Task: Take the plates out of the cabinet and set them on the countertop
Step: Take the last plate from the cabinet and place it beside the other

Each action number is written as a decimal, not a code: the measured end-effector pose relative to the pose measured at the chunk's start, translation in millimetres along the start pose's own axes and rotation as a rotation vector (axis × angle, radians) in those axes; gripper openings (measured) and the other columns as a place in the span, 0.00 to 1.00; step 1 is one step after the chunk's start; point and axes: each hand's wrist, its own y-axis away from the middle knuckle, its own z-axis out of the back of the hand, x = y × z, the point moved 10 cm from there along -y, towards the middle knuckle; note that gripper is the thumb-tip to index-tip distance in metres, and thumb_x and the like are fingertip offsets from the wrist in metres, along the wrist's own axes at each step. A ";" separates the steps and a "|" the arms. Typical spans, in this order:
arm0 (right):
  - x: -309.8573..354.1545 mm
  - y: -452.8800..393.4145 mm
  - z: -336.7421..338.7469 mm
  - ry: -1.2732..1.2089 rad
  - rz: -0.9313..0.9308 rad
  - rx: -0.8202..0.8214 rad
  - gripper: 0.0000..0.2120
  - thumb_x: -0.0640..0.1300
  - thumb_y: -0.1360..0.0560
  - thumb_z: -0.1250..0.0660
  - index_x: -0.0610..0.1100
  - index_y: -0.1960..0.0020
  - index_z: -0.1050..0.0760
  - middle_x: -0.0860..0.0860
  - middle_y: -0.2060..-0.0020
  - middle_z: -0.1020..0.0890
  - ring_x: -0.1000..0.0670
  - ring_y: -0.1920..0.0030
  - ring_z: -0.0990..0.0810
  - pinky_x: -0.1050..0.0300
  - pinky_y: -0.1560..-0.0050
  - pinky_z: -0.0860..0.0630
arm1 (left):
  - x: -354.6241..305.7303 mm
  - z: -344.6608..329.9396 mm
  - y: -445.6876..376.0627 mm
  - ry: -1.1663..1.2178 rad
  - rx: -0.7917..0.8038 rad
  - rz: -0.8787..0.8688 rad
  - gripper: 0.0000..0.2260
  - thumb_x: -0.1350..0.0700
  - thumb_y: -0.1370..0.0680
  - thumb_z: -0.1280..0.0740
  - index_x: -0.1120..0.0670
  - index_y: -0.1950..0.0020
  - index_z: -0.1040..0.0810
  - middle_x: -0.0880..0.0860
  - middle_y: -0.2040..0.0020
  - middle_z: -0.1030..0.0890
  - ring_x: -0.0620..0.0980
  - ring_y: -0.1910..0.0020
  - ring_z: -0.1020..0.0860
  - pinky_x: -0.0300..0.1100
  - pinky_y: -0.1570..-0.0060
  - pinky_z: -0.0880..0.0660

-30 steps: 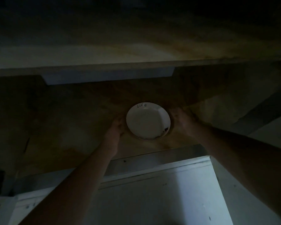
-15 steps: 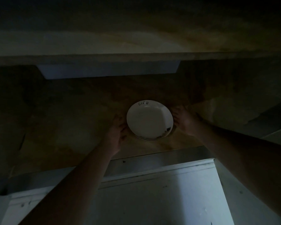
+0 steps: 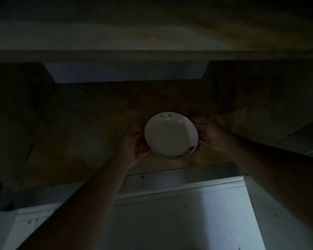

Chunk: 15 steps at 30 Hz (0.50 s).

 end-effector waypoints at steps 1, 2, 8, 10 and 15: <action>-0.3 1.6 -1.1 0.005 0.004 0.004 0.21 0.59 0.21 0.43 0.48 0.36 0.26 0.49 0.41 0.21 0.48 0.42 0.23 0.50 0.45 0.25 | 1.0 0.3 0.2 0.006 -0.011 0.005 0.29 0.35 0.20 0.47 0.57 0.37 0.25 0.58 0.40 0.21 0.56 0.45 0.22 0.55 0.49 0.25; -0.3 2.8 -2.1 0.011 0.009 0.008 0.20 0.59 0.21 0.43 0.48 0.37 0.26 0.50 0.41 0.20 0.48 0.43 0.23 0.51 0.47 0.25 | 1.6 -0.3 1.2 0.017 -0.015 0.010 0.28 0.35 0.19 0.47 0.57 0.39 0.24 0.58 0.42 0.21 0.56 0.46 0.21 0.54 0.51 0.24; 0.0 7.4 -6.5 -0.024 -0.040 0.041 0.20 0.58 0.23 0.41 0.46 0.39 0.26 0.48 0.44 0.20 0.47 0.45 0.23 0.51 0.52 0.25 | 4.5 -7.0 3.2 0.039 0.016 0.042 0.27 0.37 0.19 0.46 0.59 0.45 0.23 0.59 0.47 0.20 0.57 0.50 0.21 0.53 0.56 0.26; -1.0 9.0 -7.8 -0.044 -0.079 0.044 0.23 0.59 0.24 0.41 0.45 0.36 0.26 0.47 0.42 0.21 0.46 0.43 0.22 0.51 0.52 0.24 | 2.0 -5.6 3.8 -0.017 0.013 0.036 0.28 0.36 0.19 0.47 0.59 0.42 0.23 0.59 0.46 0.20 0.56 0.50 0.21 0.52 0.57 0.26; -2.6 11.7 -16.1 -0.086 -0.121 0.098 0.26 0.61 0.23 0.42 0.44 0.35 0.27 0.45 0.40 0.22 0.44 0.40 0.23 0.47 0.45 0.24 | -14.9 3.2 12.6 -0.171 -0.016 -0.003 0.23 0.37 0.19 0.46 0.55 0.45 0.22 0.56 0.47 0.19 0.55 0.49 0.21 0.50 0.57 0.25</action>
